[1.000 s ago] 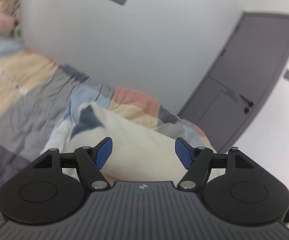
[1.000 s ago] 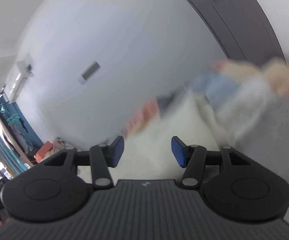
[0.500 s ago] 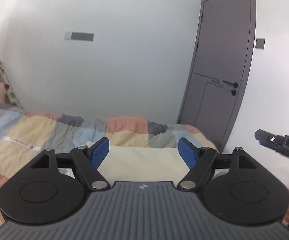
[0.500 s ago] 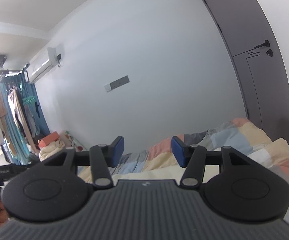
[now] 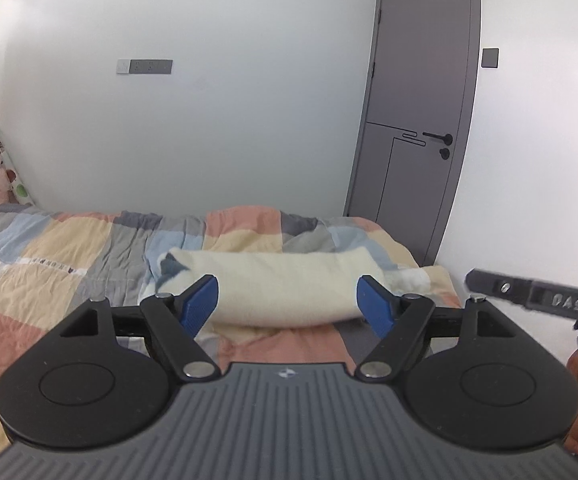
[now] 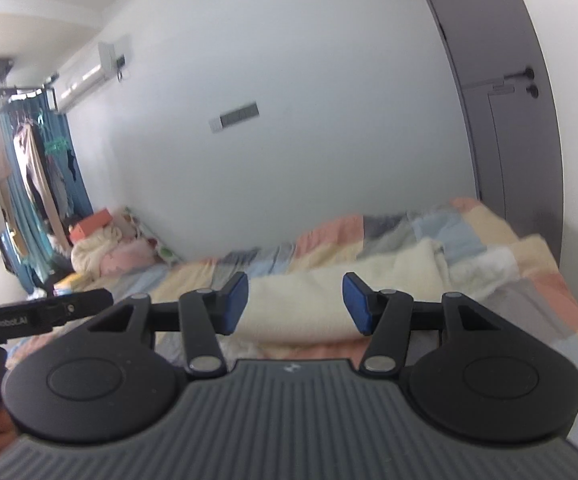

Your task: Fold large clothes

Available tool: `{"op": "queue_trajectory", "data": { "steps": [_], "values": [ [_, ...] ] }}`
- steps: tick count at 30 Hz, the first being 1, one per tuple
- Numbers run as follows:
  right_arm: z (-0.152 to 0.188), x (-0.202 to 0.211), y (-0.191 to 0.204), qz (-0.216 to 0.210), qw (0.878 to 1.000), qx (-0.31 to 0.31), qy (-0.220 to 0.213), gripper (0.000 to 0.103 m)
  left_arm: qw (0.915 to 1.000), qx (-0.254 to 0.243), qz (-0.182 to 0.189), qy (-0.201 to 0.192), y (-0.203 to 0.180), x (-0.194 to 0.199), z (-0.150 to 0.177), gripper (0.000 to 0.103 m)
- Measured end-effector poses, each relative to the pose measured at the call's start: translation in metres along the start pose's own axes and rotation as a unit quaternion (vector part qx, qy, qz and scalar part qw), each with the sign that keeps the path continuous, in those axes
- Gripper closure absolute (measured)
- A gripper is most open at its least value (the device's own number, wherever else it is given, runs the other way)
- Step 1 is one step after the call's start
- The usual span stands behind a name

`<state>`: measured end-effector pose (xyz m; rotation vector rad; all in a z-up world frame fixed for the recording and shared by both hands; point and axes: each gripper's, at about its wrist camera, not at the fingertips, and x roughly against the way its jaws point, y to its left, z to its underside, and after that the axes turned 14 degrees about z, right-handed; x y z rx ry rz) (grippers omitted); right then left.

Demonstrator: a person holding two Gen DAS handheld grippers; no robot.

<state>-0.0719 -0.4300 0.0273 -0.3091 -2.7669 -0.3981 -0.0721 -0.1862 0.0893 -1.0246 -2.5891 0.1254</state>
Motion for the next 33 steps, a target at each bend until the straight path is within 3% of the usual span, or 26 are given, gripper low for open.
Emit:
{"op": "queue_trajectory", "data": {
  "steps": [10,21,33],
  "values": [
    [0.036,0.014,0.011,0.023,0.999,0.021,0.021,0.047,0.9990,-0.013,-0.043,0.000,0.005,0.007,0.031,0.021],
    [0.059,0.011,0.014,0.034,0.998,0.029,0.038,0.047,0.9982,-0.002,-0.055,0.027,0.019,-0.010,0.059,0.021],
    [0.060,0.005,0.013,0.040,0.998,0.034,0.042,0.047,0.9977,0.007,-0.057,0.036,0.026,-0.019,0.063,0.005]
  ]
}}
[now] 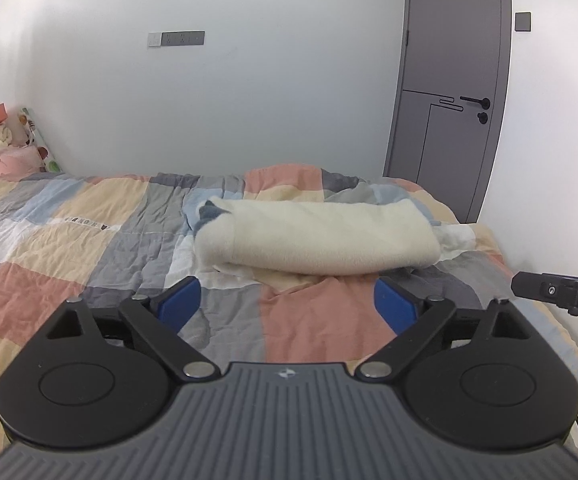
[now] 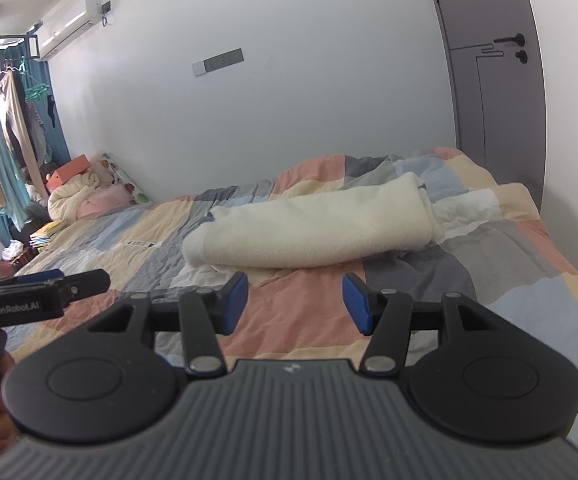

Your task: Fold large clothes

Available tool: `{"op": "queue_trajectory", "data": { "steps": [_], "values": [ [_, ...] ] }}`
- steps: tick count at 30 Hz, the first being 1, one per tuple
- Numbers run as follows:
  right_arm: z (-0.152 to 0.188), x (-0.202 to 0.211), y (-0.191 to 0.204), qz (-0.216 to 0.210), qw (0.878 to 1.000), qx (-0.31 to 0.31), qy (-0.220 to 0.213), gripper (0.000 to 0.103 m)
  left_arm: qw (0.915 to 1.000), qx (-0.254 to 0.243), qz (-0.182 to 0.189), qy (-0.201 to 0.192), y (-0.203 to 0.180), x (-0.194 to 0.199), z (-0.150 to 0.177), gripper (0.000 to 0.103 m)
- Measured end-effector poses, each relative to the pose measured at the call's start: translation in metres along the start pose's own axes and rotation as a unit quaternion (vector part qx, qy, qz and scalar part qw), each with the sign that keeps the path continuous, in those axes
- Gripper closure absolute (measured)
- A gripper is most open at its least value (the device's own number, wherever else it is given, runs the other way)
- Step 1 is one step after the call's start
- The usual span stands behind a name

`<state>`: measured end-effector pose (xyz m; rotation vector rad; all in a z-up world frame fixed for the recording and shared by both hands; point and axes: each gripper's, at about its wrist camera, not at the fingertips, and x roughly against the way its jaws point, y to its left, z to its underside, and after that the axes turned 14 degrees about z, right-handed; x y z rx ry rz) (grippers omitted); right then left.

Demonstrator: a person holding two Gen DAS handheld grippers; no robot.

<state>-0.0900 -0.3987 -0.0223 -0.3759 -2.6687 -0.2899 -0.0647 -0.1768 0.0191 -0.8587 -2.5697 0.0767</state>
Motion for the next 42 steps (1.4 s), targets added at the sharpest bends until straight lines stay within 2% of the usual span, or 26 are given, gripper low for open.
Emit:
{"op": "queue_trajectory", "data": {
  "steps": [14,32,34,35,42],
  "values": [
    [0.003,0.002,-0.002,0.005,1.000,0.002,0.000,0.047,0.9998,0.005,-0.019,-0.001,0.003,-0.002,0.000,0.000],
    [-0.002,0.000,-0.003,0.018,1.000,0.009,-0.002,0.046,0.9994,-0.009,-0.032,0.009,-0.001,-0.003,-0.001,0.000],
    [-0.003,0.001,-0.003,0.016,1.000,0.008,-0.005,0.016,0.9990,-0.022,-0.037,0.011,-0.005,-0.003,-0.001,0.000],
    [-0.002,0.002,-0.003,0.018,1.000,0.006,-0.009,0.011,0.9989,-0.024,-0.038,0.010,-0.007,-0.003,-0.001,0.000],
    [-0.003,0.002,-0.001,0.043,0.999,0.024,-0.013,0.010,0.9993,-0.016,-0.031,0.012,-0.005,-0.002,-0.001,0.000]
  ]
}}
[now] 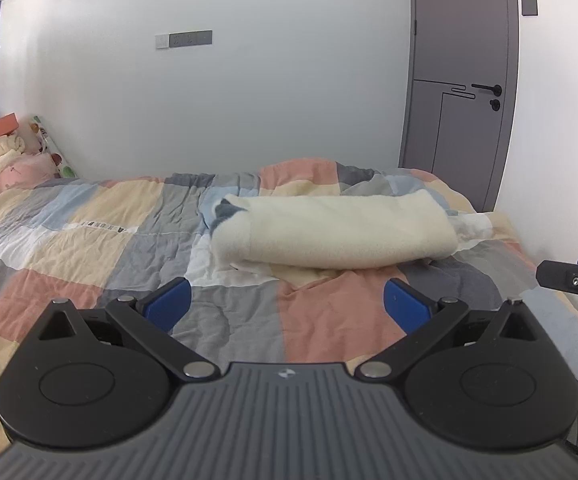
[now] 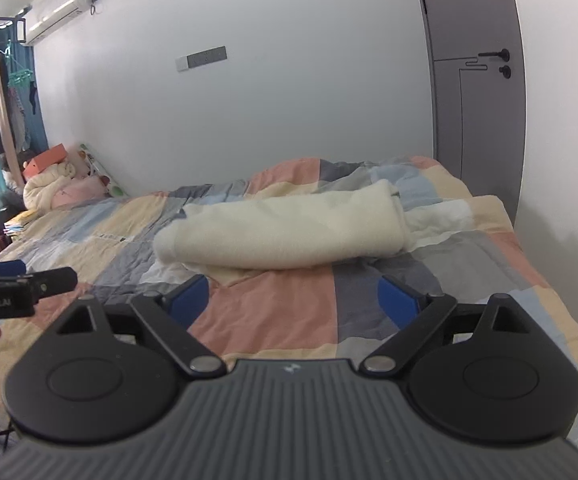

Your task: Fold large clothes

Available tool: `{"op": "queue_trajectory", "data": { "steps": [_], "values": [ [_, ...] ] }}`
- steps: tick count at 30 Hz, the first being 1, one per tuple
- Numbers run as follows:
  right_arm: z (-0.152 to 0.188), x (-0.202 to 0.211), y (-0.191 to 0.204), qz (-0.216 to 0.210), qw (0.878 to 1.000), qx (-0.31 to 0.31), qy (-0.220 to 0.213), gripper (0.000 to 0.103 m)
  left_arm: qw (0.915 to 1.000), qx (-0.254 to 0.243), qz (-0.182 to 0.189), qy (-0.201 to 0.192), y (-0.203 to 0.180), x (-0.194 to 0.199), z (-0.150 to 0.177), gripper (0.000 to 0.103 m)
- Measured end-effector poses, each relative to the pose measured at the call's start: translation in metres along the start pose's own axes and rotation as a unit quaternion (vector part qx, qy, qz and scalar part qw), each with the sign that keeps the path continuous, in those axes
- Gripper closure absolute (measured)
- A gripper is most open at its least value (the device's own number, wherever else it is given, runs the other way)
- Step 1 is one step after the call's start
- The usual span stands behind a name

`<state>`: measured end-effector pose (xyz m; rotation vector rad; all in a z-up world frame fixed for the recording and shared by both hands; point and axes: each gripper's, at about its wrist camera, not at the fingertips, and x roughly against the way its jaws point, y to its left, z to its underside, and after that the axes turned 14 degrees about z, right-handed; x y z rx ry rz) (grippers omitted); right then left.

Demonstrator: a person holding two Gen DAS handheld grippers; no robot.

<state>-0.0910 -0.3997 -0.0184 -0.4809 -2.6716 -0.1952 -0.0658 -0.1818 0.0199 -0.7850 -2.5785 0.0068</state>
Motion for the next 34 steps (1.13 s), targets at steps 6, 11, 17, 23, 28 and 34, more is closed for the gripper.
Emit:
{"op": "queue_trajectory", "data": {
  "steps": [6,11,17,23,28,34],
  "values": [
    [-0.003,-0.001,-0.005,0.009,1.000,-0.014,0.000,0.000,1.0000,0.007,0.004,0.000,0.003,0.002,-0.001,0.000],
    [-0.003,-0.001,-0.001,0.004,1.000,-0.002,0.000,0.000,1.0000,0.005,0.006,-0.001,0.001,0.003,-0.001,0.000],
    [-0.002,0.000,-0.001,0.003,1.000,0.000,-0.003,0.000,1.0000,0.007,0.006,-0.004,0.000,0.005,-0.001,0.000],
    [-0.005,0.001,-0.002,0.000,1.000,-0.005,-0.002,0.000,0.9999,0.006,0.007,-0.009,0.000,0.008,-0.002,0.000],
    [-0.007,0.000,0.000,0.001,1.000,0.004,0.001,0.000,0.9999,0.011,0.007,-0.011,-0.001,0.008,-0.001,0.000],
    [-0.006,-0.001,0.001,-0.003,1.000,0.004,0.005,0.000,0.9997,0.015,0.006,-0.017,-0.001,0.011,-0.003,0.000]
  ]
}}
